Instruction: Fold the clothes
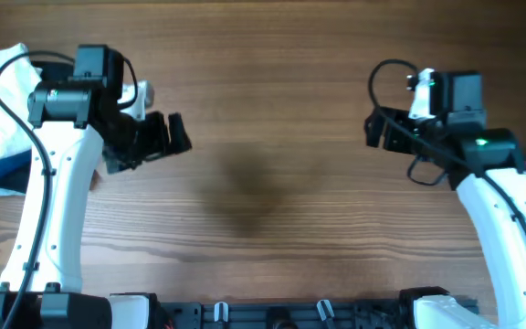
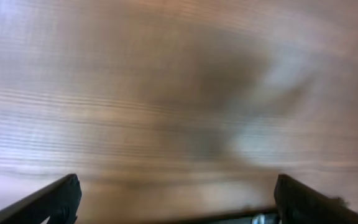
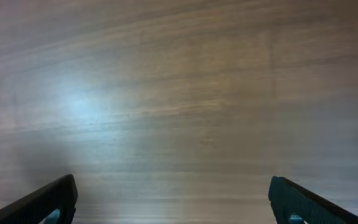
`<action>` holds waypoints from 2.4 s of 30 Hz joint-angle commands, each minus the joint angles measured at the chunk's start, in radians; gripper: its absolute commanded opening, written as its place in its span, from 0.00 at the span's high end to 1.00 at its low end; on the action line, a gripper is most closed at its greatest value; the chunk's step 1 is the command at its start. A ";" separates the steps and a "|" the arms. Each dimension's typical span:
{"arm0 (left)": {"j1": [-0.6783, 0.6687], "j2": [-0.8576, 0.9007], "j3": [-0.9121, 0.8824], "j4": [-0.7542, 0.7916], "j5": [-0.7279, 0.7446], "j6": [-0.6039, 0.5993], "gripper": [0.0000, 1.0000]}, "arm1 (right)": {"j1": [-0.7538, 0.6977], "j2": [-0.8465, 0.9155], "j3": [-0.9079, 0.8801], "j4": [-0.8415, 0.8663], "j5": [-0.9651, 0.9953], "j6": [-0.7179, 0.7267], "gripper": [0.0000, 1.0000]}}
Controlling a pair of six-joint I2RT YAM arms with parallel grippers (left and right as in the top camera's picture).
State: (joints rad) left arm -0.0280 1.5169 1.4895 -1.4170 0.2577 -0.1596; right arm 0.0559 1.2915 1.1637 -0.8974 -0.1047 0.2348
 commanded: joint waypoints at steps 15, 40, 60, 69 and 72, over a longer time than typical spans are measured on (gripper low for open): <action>-0.005 -0.707 -0.360 0.348 -0.129 -0.016 0.00 | -0.071 -0.618 -0.285 0.168 0.020 0.008 0.00; -0.005 -0.939 -0.622 0.510 -0.367 -0.005 0.00 | -0.071 -0.599 -0.388 0.134 0.063 -0.023 0.00; -0.005 -0.939 -0.622 0.510 -0.367 -0.005 0.00 | -0.052 -1.133 -0.610 0.150 0.067 -0.023 0.00; -0.005 -0.939 -0.622 0.510 -0.367 -0.005 0.00 | -0.015 -1.289 -0.882 0.541 0.068 -0.052 0.00; -0.005 -0.939 -0.622 0.510 -0.367 -0.005 0.00 | 0.005 -1.289 -0.986 0.725 0.072 -0.056 0.00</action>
State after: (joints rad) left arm -0.0280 0.5770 0.8738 -0.9119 -0.0933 -0.1589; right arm 0.0433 0.0166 0.2554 -0.2600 -0.0494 0.2024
